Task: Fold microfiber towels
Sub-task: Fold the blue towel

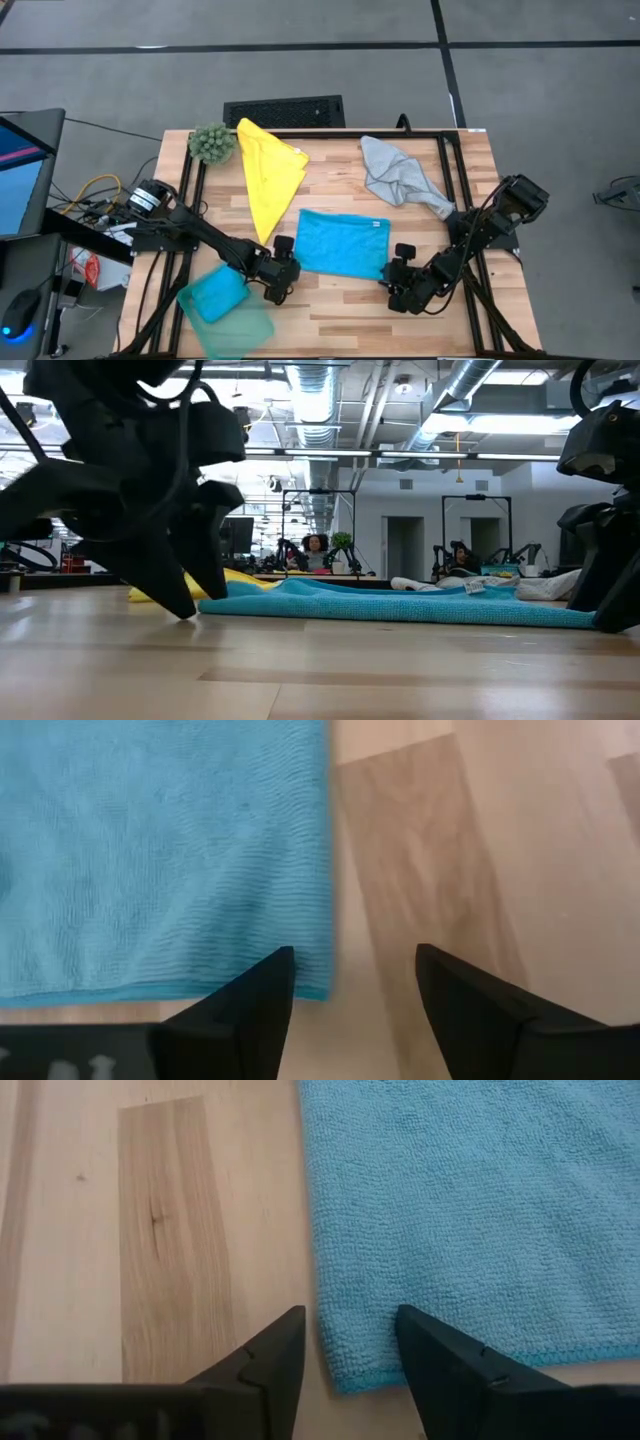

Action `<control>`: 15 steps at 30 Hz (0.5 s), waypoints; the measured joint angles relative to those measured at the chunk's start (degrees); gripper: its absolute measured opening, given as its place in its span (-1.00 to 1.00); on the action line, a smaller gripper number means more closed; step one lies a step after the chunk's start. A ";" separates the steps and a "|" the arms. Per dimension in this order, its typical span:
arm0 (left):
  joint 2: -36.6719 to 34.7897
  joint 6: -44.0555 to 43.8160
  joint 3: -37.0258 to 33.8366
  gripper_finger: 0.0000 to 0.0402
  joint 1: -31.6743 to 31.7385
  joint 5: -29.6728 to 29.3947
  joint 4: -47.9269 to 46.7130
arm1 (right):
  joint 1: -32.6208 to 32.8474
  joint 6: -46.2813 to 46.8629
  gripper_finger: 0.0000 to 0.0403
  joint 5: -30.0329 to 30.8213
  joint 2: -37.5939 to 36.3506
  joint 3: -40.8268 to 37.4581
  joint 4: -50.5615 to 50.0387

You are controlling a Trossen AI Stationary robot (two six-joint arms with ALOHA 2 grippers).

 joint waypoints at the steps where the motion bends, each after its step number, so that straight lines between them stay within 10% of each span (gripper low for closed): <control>1: 0.00 -0.05 0.00 0.01 0.20 -0.26 0.00 | 0.00 0.00 -0.09 0.01 0.00 0.00 0.00; 15: 1.04 -3.67 0.25 -0.38 1.31 3.44 -2.06 | -0.02 0.02 -0.18 -0.78 0.00 0.00 0.04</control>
